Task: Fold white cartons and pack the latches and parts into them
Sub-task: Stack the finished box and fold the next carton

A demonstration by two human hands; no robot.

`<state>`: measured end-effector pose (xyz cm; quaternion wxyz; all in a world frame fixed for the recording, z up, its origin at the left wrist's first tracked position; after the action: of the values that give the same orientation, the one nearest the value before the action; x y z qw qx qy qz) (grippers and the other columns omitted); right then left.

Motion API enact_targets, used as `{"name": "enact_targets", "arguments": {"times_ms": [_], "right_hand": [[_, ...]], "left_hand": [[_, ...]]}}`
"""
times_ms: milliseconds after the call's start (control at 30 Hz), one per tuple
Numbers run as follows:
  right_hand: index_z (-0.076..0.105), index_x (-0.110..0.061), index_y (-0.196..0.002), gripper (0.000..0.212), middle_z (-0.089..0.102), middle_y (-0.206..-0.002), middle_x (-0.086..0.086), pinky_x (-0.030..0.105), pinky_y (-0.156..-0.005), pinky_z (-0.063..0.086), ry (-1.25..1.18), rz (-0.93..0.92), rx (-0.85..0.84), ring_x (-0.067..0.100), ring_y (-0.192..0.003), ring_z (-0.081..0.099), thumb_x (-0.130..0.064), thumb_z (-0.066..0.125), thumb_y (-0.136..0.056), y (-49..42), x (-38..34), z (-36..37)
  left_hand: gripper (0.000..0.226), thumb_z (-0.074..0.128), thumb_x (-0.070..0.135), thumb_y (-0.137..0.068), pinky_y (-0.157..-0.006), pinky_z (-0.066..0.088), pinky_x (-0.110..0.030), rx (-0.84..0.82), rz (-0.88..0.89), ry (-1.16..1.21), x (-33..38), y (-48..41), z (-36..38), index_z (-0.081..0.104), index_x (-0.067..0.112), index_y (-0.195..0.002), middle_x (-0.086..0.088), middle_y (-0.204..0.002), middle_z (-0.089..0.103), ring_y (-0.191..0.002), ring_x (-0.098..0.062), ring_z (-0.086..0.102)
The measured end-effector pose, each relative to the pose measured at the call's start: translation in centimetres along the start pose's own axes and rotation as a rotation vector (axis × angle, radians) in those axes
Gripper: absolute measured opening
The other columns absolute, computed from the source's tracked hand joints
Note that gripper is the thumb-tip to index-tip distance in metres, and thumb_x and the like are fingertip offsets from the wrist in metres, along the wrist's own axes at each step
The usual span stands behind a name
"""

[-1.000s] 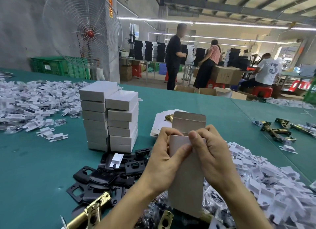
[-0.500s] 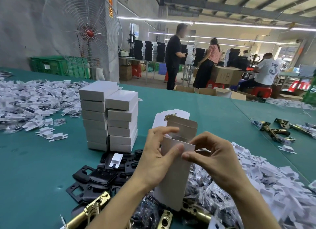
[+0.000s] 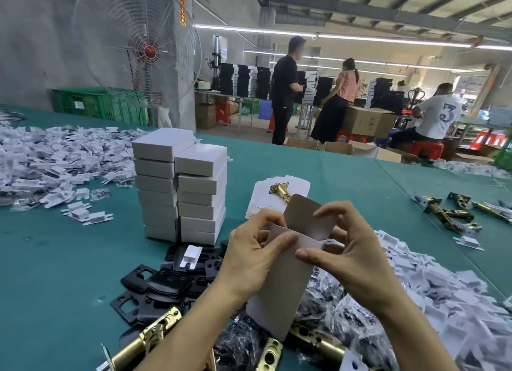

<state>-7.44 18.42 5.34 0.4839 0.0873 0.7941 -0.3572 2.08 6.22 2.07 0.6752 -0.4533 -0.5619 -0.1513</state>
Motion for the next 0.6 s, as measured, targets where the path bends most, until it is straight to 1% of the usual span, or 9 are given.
{"name": "enact_targets", "arguments": {"times_ms": [33,100,133,200,300,367,433,500,600], "right_hand": [[0.053,-0.035,-0.113,0.063,0.072,-0.105,-0.003,0.043,-0.073,0.061,-0.013,0.001,0.003,0.022,-0.087,0.071,-0.006,0.088,-0.069,0.0,0.0,0.0],[0.050,-0.045,-0.119,0.074,0.073,-0.108,-0.007,0.042,-0.077,0.060,-0.007,0.011,0.004,0.023,-0.089,0.072,-0.005,0.087,-0.070,0.0,0.1,0.1],[0.053,-0.047,-0.118,0.070,0.073,-0.107,-0.009,0.043,-0.078,0.060,0.006,0.008,0.001,0.022,-0.090,0.073,-0.008,0.087,-0.071,0.0,0.0,0.2],[0.063,-0.040,-0.109,0.049,0.074,-0.103,-0.010,0.039,-0.076,0.061,0.038,-0.008,-0.015,0.015,-0.089,0.073,-0.015,0.084,-0.073,0.0,-0.2,0.3],[0.071,-0.029,-0.100,0.035,0.075,-0.101,-0.010,0.035,-0.074,0.061,0.068,0.004,-0.009,0.012,-0.088,0.074,-0.005,0.081,-0.077,0.2,0.0,0.3],[0.072,-0.027,-0.099,0.031,0.076,-0.101,-0.011,0.039,-0.077,0.061,0.075,0.026,0.008,0.012,-0.090,0.074,-0.004,0.079,-0.079,0.1,0.2,0.2],[0.073,-0.025,-0.100,0.021,0.076,-0.102,-0.009,0.040,-0.080,0.060,0.034,0.044,0.009,0.012,-0.092,0.073,-0.017,0.077,-0.081,0.0,0.3,0.4],[0.074,-0.026,-0.097,0.021,0.076,-0.099,-0.007,0.039,-0.079,0.059,0.007,0.065,0.012,0.013,-0.090,0.073,-0.037,0.070,-0.080,-0.1,0.0,0.7],[0.074,-0.029,-0.089,0.020,0.076,-0.089,-0.001,0.053,-0.078,0.058,-0.018,0.057,0.043,0.021,-0.082,0.073,-0.044,0.064,-0.083,-0.2,-0.7,0.6]], "left_hand": [[0.021,0.077,0.049,-0.082,-0.058,0.051,-0.030,0.006,0.006,0.000,0.0,0.0,-0.1,0.060,0.037,-0.083,0.003,-0.077,0.069,-0.070,-0.014,0.067],[0.015,0.069,0.044,-0.086,-0.058,0.052,-0.028,0.014,0.018,-0.038,0.1,0.0,0.0,0.058,0.035,-0.087,0.005,-0.083,0.070,-0.071,-0.014,0.069],[0.015,0.068,0.045,-0.089,-0.059,0.053,-0.029,0.018,0.028,-0.082,0.2,0.1,0.0,0.057,0.036,-0.090,0.007,-0.086,0.070,-0.072,-0.013,0.069],[0.021,0.065,0.053,-0.089,-0.069,0.058,-0.038,0.001,0.037,-0.202,0.2,0.3,0.3,0.053,0.042,-0.102,0.013,-0.096,0.071,-0.079,-0.014,0.069],[0.059,0.063,0.069,-0.074,-0.083,0.055,-0.044,-0.109,-0.011,-0.398,-0.4,0.8,1.1,0.034,0.051,-0.123,0.016,-0.114,0.064,-0.097,-0.012,0.066],[0.086,0.065,0.077,-0.063,-0.080,0.050,-0.039,-0.142,-0.016,-0.625,-0.6,1.3,1.7,0.015,0.050,-0.128,0.015,-0.115,0.056,-0.093,-0.015,0.062],[0.100,0.068,0.080,-0.051,-0.072,0.045,-0.036,-0.116,-0.002,-0.742,-0.5,1.6,2.1,0.007,0.048,-0.123,0.013,-0.107,0.052,-0.083,-0.018,0.058],[0.103,0.070,0.079,-0.046,-0.071,0.048,-0.036,-0.069,-0.019,-0.745,-0.5,1.5,2.0,0.008,0.045,-0.120,0.014,-0.108,0.053,-0.086,-0.020,0.061],[0.096,0.070,0.069,-0.048,-0.071,0.051,-0.036,-0.022,-0.011,-0.721,-0.3,1.3,1.7,0.004,0.047,-0.115,0.015,-0.113,0.053,-0.086,-0.020,0.063]]}}
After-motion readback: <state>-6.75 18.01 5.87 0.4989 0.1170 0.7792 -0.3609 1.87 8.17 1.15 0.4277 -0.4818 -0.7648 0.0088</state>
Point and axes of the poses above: each hand's wrist, its own y-axis away from the middle knuckle, its own z-axis out of the palm, x = y × z, the point moved 8 cm from there along -y, towards the middle knuckle
